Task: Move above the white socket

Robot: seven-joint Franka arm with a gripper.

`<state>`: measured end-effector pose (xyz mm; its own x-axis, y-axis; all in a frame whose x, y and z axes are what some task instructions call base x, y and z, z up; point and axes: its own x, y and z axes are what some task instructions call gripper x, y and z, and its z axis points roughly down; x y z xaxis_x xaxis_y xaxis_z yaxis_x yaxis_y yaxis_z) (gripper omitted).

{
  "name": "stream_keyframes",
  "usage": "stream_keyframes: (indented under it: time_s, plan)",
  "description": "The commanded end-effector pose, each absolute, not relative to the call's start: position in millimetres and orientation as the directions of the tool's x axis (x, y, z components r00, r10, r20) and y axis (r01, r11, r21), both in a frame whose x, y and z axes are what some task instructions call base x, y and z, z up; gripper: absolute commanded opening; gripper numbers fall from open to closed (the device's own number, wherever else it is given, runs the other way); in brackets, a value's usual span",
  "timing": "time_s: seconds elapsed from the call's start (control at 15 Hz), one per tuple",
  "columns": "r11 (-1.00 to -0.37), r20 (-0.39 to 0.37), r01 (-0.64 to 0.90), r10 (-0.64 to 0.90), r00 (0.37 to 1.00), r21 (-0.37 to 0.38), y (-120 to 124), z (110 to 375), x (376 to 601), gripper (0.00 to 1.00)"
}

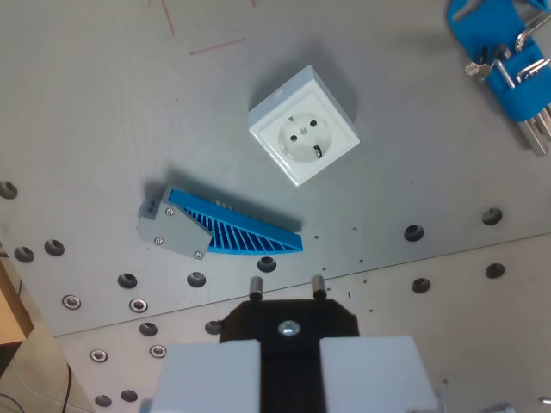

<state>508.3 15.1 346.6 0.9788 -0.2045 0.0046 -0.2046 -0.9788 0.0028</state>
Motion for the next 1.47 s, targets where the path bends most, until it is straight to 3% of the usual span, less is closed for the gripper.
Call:
stream_keyframes:
  time_s: [0.07,0.73,1.47]
  plan:
    - [-0.979,0.005,-0.204,-0.204,0.979,0.003,15.1,346.5,508.1,0.0]
    - [-0.986,0.004,-0.167,-0.167,0.986,0.002,14.8,342.2,507.4,0.0]
    - [-0.999,0.059,-0.051,-0.051,0.997,-0.009,12.4,315.2,502.4,0.0]
